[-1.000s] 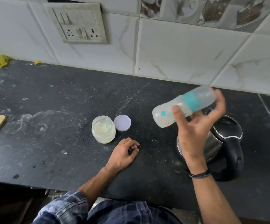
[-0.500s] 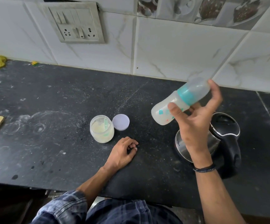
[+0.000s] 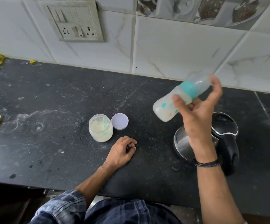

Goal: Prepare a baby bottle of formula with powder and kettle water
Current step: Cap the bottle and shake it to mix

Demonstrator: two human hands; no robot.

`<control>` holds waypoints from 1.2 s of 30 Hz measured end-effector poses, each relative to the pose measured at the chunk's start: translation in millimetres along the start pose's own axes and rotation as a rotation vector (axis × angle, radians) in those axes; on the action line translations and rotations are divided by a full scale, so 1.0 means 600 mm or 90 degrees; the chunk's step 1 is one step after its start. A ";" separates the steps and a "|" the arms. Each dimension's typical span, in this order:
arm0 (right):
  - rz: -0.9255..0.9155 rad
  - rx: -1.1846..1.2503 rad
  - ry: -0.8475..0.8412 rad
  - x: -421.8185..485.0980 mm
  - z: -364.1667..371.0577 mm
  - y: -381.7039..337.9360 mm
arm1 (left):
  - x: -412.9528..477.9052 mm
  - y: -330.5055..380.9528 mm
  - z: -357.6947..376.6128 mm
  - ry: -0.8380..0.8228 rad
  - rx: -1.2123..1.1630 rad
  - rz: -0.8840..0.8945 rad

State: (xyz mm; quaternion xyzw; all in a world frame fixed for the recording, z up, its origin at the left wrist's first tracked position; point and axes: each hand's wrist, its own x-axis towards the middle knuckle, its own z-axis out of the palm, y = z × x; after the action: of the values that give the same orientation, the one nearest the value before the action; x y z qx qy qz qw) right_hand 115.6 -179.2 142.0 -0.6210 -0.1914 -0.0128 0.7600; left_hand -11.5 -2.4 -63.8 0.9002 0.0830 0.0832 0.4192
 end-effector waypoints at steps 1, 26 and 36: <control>-0.008 -0.031 -0.040 0.000 -0.002 0.000 | 0.000 0.000 -0.001 -0.001 0.000 0.000; -0.049 -0.003 0.074 -0.033 0.006 -0.002 | -0.002 0.004 -0.003 0.000 -0.006 0.002; -0.056 0.036 0.091 -0.036 0.003 -0.001 | -0.002 0.007 -0.005 -0.001 -0.006 0.002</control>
State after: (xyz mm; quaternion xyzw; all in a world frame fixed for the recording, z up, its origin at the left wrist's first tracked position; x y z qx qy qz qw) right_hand 95.1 -182.5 136.2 -0.5876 -0.1642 -0.0855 0.7877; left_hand -12.9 -2.9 -58.9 0.8984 0.0804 0.0835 0.4235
